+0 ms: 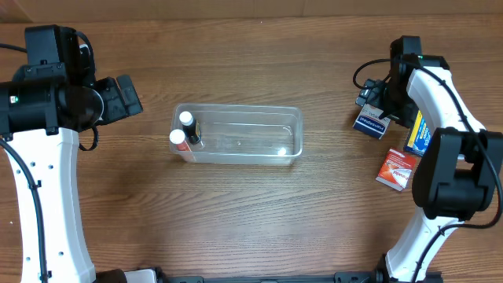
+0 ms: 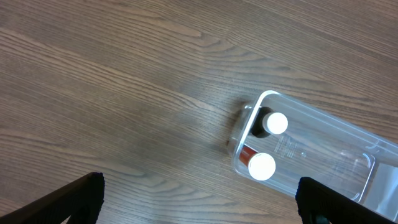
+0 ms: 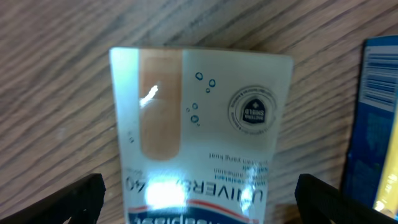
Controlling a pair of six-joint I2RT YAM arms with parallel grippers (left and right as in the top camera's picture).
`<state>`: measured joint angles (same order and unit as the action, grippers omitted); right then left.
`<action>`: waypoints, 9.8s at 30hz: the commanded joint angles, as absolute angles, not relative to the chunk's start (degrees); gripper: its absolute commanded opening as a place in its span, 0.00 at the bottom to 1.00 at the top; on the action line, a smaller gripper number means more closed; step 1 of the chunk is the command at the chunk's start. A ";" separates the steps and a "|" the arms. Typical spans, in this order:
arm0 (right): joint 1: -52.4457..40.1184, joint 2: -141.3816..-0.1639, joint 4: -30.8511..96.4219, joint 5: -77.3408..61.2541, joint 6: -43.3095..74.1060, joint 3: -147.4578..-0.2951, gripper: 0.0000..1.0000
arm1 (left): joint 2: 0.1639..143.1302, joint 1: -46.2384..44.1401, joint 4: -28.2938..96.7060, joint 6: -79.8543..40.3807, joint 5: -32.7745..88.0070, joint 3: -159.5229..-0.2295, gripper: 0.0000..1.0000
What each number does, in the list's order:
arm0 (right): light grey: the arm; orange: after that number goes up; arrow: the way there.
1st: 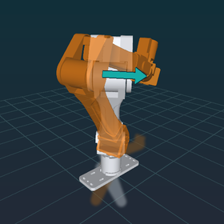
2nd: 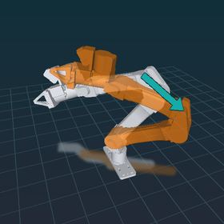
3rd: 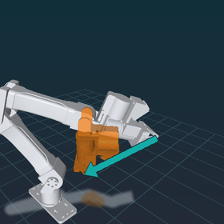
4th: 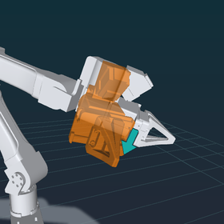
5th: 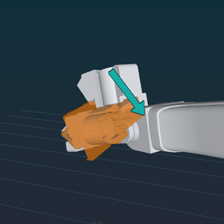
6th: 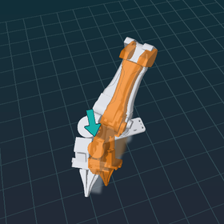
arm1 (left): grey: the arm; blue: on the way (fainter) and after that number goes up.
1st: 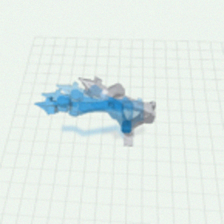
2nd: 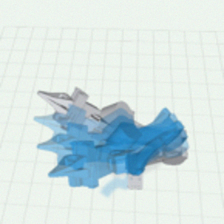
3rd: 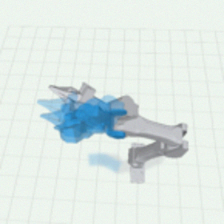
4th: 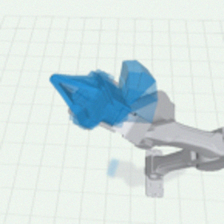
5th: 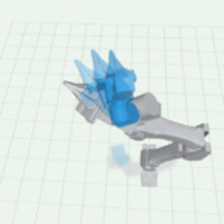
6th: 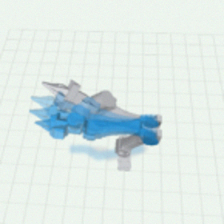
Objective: Pack container
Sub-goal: 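Reach right gripper to the white Hansaplast box and grasp it, then lower Hansaplast box into right end of container and release, then grasp the blue-yellow VapoDrops box with the right gripper, then insert VapoDrops box into container middle and release, then grasp the red Panadol box with the right gripper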
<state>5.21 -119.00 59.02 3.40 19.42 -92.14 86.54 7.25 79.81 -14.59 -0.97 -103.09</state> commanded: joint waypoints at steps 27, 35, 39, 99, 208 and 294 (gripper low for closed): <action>5.21 -122.98 53.30 3.53 19.09 -89.19 0.99 | 86.89 7.49 79.90 -13.74 0.08 -102.74 1.00; 5.21 -123.26 53.56 3.53 19.07 -89.19 0.91 | 86.89 7.49 79.88 -13.72 0.08 -102.74 1.00; 5.21 -123.24 53.63 3.53 19.09 -89.21 0.72 | 86.89 7.49 79.85 -13.72 0.05 -102.74 1.00; -32.08 -114.65 58.39 1.45 22.70 -89.93 0.63 | 86.89 7.49 79.94 -13.69 0.05 -102.74 1.00; -30.00 -101.12 73.36 -2.68 17.72 -108.60 0.64 | 86.89 7.49 79.31 -13.72 -0.14 -102.74 1.00; 14.55 -99.98 68.88 1.34 19.68 -74.87 1.00 | 86.89 7.49 79.53 -13.67 -0.16 -102.74 1.00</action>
<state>13.63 -100.38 72.03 3.07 22.74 -80.66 86.54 7.25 79.72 -14.59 -0.60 -103.09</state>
